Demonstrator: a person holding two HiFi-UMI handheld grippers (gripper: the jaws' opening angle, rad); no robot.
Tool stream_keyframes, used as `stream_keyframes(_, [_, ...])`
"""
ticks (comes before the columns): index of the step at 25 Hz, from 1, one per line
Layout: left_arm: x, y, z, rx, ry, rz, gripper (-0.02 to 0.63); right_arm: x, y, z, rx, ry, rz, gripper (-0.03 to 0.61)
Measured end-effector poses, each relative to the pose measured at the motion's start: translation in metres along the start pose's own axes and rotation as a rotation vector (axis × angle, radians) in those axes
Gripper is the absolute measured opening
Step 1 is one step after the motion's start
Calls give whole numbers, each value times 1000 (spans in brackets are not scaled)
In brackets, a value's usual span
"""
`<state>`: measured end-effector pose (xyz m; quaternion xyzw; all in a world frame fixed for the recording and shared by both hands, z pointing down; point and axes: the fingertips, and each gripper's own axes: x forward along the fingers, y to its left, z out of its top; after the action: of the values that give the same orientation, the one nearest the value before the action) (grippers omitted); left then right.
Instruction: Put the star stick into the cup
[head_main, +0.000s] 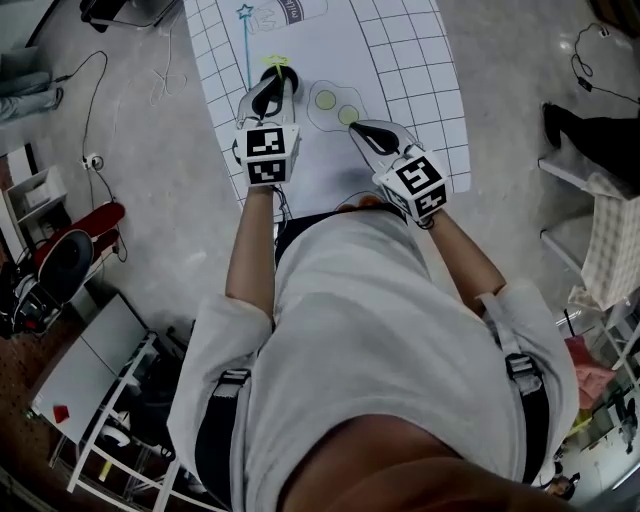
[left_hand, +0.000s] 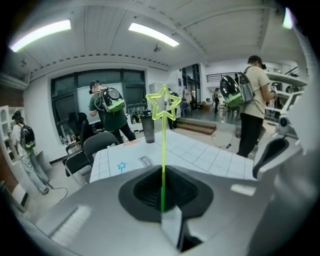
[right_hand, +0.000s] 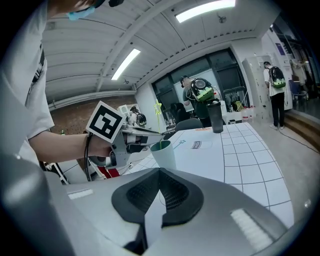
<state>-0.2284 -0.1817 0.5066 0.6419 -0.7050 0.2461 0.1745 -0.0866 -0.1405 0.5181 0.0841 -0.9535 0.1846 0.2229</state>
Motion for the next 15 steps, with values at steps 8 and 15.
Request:
stream_keyframes(8, [-3, -3, -10, 176, 23, -221, 112, 45, 40, -10, 9, 74, -63, 0])
stream_keyframes(15, [-43, 56, -26, 123, -47, -360, 92, 107, 97, 11, 30, 117, -171, 0])
